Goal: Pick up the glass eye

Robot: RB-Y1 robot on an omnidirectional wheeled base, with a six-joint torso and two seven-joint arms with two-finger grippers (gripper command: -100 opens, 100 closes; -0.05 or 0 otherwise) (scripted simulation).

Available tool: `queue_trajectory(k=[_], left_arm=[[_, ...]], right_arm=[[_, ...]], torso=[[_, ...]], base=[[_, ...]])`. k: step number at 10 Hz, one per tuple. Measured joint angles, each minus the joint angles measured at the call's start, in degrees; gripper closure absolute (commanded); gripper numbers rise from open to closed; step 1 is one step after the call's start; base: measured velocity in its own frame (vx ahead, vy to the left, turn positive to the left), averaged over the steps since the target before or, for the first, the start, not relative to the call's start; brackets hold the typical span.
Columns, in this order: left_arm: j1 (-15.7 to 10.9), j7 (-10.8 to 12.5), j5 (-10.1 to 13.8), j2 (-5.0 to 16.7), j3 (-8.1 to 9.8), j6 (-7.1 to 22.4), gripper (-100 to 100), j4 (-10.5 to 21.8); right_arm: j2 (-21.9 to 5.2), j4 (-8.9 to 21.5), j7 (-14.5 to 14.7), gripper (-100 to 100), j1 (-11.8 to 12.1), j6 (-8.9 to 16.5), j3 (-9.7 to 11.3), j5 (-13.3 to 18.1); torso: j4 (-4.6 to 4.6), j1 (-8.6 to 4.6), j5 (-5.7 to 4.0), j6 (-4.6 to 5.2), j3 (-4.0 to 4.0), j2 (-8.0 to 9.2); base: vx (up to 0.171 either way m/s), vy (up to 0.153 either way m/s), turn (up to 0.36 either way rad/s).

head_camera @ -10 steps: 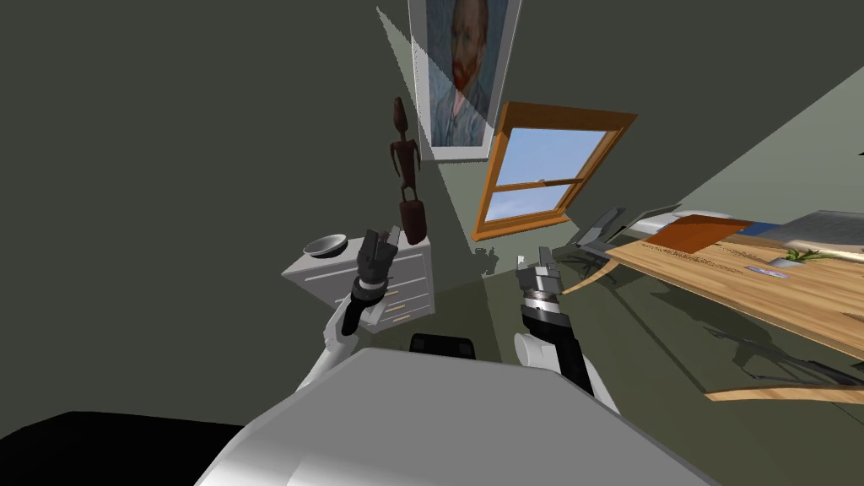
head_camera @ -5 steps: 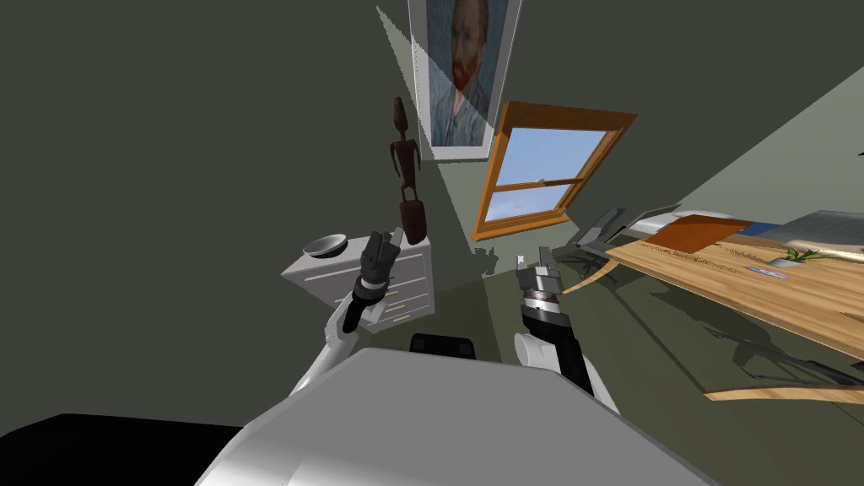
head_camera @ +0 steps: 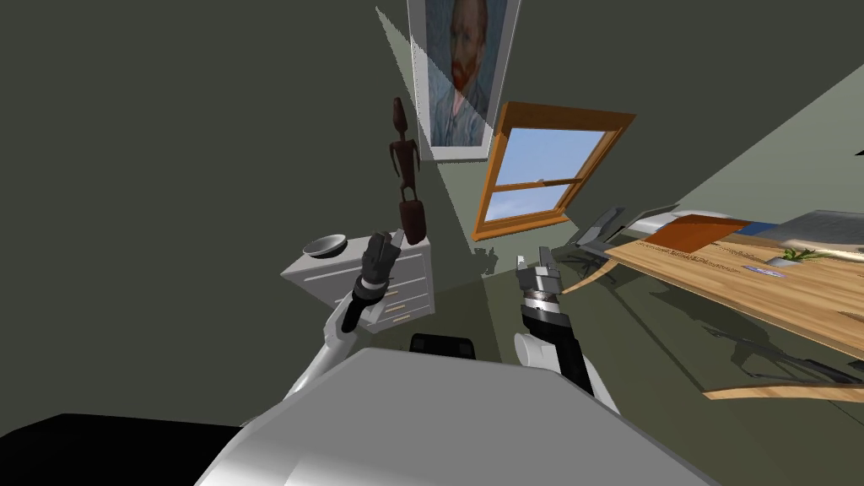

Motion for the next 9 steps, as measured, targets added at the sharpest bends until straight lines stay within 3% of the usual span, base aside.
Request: queue_trajectory(k=[7,9], left_arm=[[0.2,5.5,0.4,10.6,0.54,0.0,-100,3.3],[0.4,6.1,0.4,11.8,0.61,0.0,-100,3.7]], right_arm=[[0.0,0.0,0.0,0,0.0,0.0,0.0,0.0],[0.0,0.0,0.0,0,0.0,0.0,0.0,0.0]], torso=[[0.0,0.01,0.0,0.0,0.01,0.01],[0.0,0.0,0.0,0.0,0.0,0.0]], base=[[-0.006,-0.006,-0.019],[-0.002,-0.002,-0.005]])
